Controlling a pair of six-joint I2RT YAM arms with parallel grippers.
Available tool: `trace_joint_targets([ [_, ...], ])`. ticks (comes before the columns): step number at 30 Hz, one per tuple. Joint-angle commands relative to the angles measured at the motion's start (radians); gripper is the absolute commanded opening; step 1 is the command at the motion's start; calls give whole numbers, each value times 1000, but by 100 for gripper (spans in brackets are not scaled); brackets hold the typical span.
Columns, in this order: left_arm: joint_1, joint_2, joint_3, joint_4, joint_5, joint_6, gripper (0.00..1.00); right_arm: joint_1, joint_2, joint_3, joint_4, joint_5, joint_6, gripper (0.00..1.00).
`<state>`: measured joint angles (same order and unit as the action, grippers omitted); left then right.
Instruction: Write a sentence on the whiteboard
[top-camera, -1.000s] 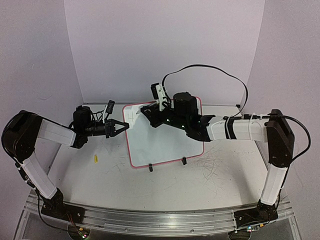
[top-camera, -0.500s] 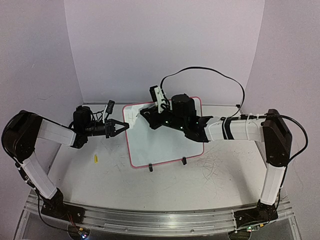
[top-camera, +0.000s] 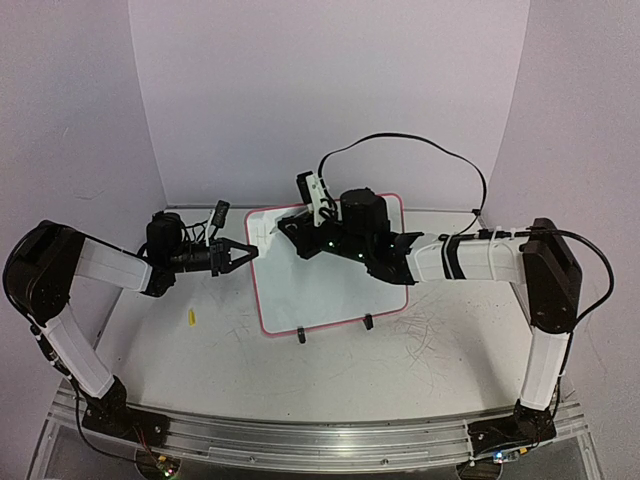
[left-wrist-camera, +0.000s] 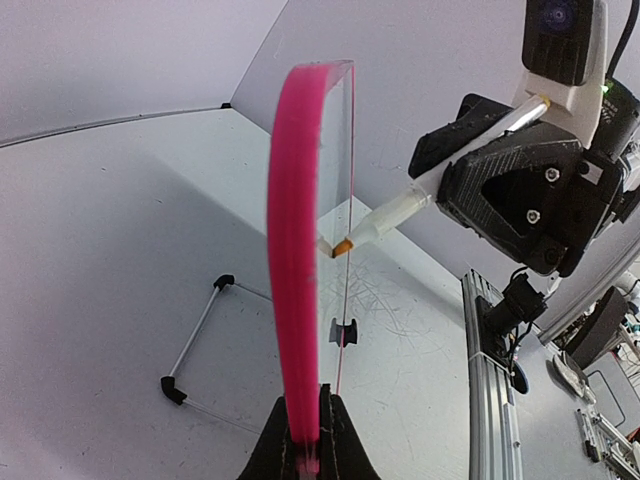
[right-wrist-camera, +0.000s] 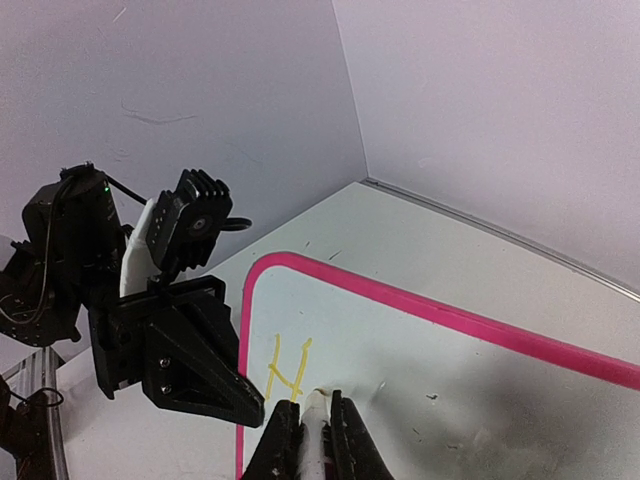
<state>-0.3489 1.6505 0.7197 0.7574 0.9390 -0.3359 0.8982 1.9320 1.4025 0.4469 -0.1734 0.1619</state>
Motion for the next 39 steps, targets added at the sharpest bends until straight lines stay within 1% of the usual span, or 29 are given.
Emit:
trace_joint_targets([
  [1, -4, -16, 34, -13, -39, 79, 0, 1, 16, 35, 12, 14, 0, 0],
  [28, -4, -21, 32, -13, -38, 78, 0, 2, -24, -52, 6, 27, 17, 0],
  [39, -4, -21, 33, -14, -35, 78, 0, 2, -63, -86, 33, 109, 11, 0],
])
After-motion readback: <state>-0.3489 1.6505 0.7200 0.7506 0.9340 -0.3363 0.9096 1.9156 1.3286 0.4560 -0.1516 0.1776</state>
